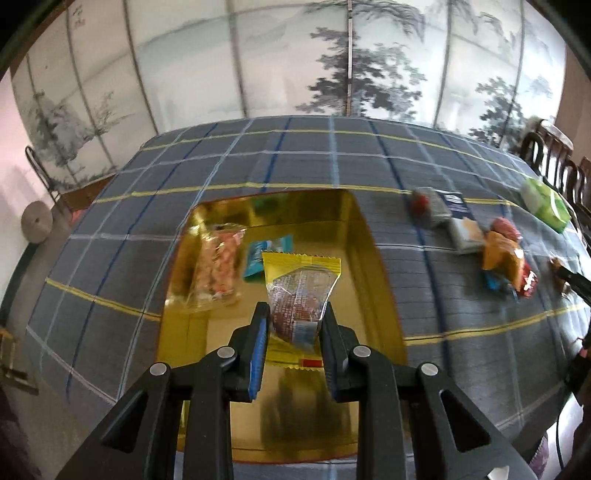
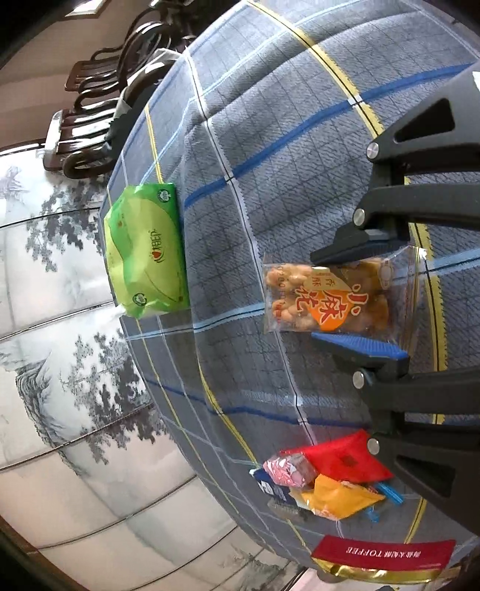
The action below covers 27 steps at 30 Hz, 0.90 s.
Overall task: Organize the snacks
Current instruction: 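Carry the yellow-edged packet into the gold tin and open the left tool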
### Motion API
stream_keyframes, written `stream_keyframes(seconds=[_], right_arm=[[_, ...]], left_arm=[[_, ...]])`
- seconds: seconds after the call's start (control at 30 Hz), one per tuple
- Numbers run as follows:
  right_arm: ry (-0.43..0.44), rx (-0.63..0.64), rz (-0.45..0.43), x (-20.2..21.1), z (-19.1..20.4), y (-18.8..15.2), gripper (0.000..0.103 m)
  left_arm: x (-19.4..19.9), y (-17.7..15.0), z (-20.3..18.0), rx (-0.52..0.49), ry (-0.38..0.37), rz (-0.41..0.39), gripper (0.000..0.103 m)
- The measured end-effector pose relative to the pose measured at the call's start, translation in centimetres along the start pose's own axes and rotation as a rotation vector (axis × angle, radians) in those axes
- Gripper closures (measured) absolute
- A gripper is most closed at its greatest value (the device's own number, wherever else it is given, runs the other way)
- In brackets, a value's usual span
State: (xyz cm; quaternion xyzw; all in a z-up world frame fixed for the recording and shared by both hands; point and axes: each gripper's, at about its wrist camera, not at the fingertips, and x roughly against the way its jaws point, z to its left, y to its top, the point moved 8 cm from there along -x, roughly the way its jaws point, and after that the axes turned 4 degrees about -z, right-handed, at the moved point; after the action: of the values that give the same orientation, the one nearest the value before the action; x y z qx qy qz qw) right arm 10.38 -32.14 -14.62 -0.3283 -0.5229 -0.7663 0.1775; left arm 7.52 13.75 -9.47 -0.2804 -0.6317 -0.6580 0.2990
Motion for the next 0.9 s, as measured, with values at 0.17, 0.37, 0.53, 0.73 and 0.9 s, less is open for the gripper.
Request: stream_keyframes(seconds=[0.17, 0.37, 0.53, 0.73, 0.9], right_arm=[[-0.009, -0.005, -0.006, 0.0, -0.2, 0.1, 0.066], [-0.019, 0.003, -0.005, 0.0, -0.1, 0.1, 0.066], [-0.021, 0.005, -0.004, 0.0, 0.0, 0.1, 0.066], [-0.027, 0.009, -0.004, 0.0, 0.1, 0.0, 0.066], [-0.029, 0.01, -0.003, 0.0, 0.1, 0.0, 0.066]], left_arm=[[-1.1, -0.5, 2.0, 0.025, 0.035, 0.007, 0.08], [-2.1, -1.3, 3.6, 0.049, 0.047, 0.022, 0.08], [-2.7, -1.7, 4.6, 0.058, 0.053, 0.031, 0.08], [-3.4, -2.2, 5.6, 0.075, 0.055, 0.038, 0.08], [-4.0, -2.5, 6.2, 0.089, 0.058, 0.046, 0.08]])
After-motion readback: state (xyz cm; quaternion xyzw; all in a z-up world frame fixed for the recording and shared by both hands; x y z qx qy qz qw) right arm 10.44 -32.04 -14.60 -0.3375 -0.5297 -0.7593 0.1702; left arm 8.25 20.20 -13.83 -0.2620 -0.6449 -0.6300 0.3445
